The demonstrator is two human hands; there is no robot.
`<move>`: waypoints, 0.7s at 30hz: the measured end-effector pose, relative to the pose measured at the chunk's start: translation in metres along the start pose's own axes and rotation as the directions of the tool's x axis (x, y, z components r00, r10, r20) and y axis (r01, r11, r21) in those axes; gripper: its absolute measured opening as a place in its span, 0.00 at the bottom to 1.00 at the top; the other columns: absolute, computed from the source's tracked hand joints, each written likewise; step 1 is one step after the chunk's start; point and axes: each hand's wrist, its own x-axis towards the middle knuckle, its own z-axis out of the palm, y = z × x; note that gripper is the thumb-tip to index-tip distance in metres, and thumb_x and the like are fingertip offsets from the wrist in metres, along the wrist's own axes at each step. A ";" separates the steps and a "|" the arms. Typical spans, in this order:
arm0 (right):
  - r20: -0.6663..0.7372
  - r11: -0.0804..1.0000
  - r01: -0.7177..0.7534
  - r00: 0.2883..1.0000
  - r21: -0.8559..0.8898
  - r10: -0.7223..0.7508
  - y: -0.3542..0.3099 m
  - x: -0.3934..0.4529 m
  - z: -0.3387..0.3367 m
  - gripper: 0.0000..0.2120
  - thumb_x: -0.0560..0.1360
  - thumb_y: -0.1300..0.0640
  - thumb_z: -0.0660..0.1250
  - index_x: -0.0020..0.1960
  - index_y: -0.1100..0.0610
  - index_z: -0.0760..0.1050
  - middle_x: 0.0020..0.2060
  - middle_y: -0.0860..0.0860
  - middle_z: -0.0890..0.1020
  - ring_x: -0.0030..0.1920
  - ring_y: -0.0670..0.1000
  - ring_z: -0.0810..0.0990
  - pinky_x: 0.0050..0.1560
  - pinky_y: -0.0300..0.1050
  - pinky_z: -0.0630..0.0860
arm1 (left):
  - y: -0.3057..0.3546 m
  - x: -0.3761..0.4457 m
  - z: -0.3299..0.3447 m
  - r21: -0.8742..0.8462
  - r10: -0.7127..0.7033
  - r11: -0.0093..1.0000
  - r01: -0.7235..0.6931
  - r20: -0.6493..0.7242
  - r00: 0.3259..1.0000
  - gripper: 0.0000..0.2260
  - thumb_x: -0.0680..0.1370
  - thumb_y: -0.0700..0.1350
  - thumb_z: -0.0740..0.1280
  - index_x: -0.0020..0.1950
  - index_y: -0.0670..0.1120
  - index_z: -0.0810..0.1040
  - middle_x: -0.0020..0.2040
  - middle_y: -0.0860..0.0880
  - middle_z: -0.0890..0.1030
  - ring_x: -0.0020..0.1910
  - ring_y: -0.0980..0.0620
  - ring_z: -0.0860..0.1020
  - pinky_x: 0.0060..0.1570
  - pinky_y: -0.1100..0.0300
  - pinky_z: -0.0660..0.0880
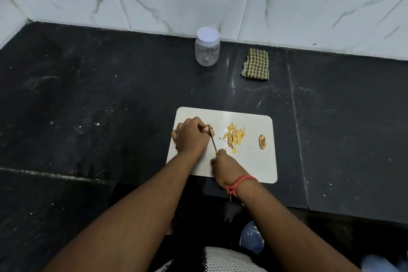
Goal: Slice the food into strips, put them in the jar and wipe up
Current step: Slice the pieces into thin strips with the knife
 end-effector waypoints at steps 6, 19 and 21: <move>-0.010 1.000 -0.002 1.000 0.025 0.002 0.017 -0.018 0.003 0.02 0.81 0.63 0.55 0.50 0.61 0.61 0.33 0.50 0.69 0.32 0.44 0.67 0.28 0.39 0.59 | -0.001 0.000 -0.002 -0.005 0.010 1.000 -0.010 0.016 1.000 0.04 0.78 0.47 0.68 0.43 0.54 0.76 0.47 0.58 0.76 0.55 0.50 0.72 0.54 0.55 0.57; 0.019 0.801 -0.038 0.999 0.597 0.033 0.031 -0.025 -0.011 0.11 0.82 0.48 0.56 0.47 0.55 0.62 0.36 0.57 0.68 0.25 0.50 0.64 0.23 0.38 0.62 | -0.009 -0.011 -0.004 0.158 0.285 0.946 -0.281 -0.001 0.958 0.14 0.81 0.47 0.64 0.65 0.56 0.77 0.59 0.51 0.76 0.60 0.48 0.71 0.59 0.49 0.64; -0.009 0.805 -0.018 1.000 0.593 0.030 0.031 -0.023 -0.013 0.10 0.82 0.48 0.55 0.46 0.52 0.63 0.36 0.58 0.70 0.25 0.51 0.65 0.22 0.38 0.62 | -0.006 -0.011 -0.003 0.265 0.404 0.879 -0.397 0.033 0.914 0.15 0.79 0.49 0.65 0.66 0.58 0.77 0.59 0.52 0.75 0.59 0.47 0.71 0.56 0.49 0.63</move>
